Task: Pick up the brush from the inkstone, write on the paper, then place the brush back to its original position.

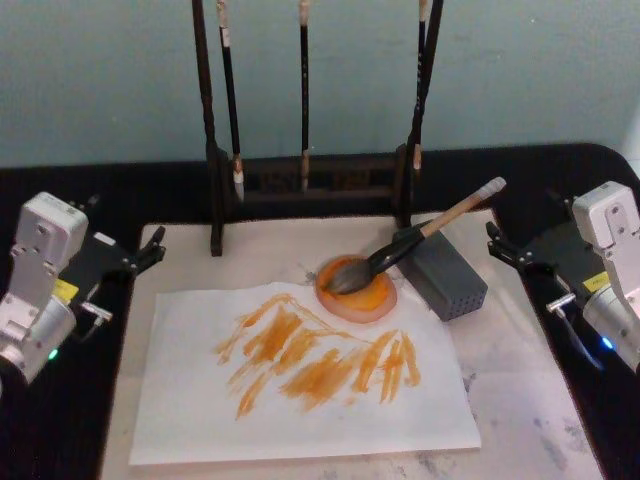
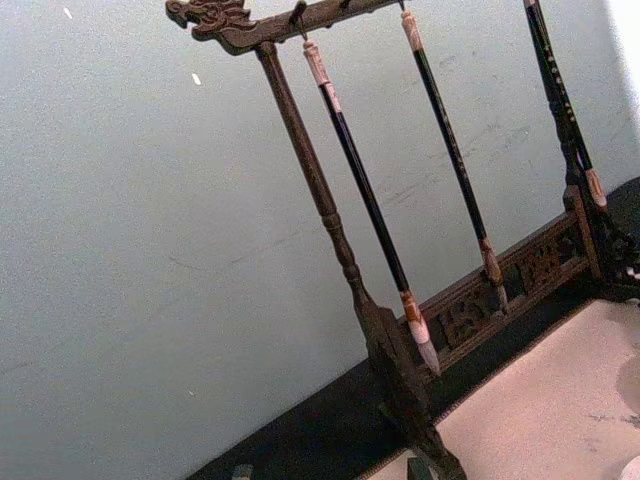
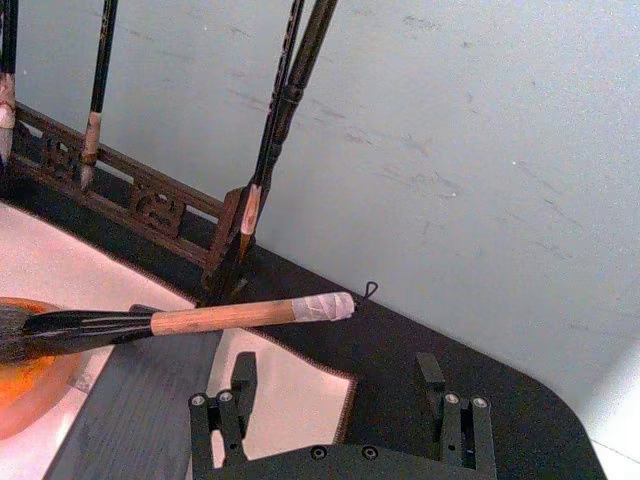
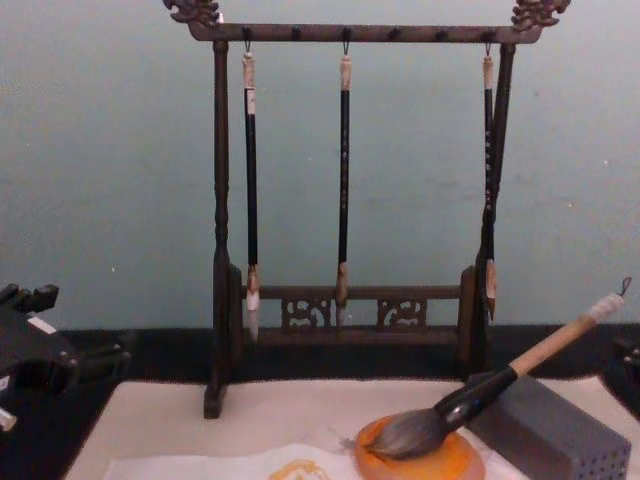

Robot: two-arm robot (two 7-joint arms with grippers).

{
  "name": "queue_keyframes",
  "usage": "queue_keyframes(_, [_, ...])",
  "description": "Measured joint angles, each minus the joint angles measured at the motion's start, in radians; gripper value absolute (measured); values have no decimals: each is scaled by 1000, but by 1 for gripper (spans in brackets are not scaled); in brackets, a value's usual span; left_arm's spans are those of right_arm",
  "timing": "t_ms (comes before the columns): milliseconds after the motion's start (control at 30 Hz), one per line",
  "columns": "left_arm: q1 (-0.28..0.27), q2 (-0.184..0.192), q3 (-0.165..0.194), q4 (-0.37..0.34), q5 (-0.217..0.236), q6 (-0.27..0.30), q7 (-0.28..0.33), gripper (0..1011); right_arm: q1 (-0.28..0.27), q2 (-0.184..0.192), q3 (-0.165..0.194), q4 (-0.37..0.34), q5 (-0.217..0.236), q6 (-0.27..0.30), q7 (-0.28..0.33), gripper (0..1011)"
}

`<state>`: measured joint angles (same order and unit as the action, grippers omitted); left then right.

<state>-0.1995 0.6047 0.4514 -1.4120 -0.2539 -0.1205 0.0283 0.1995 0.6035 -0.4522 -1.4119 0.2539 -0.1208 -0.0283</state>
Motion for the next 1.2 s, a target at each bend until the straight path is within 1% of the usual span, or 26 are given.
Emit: queue_keyframes(1200, [0,0,0,0,0,0,0,1001,0,1,1,0,0,0,0,1000])
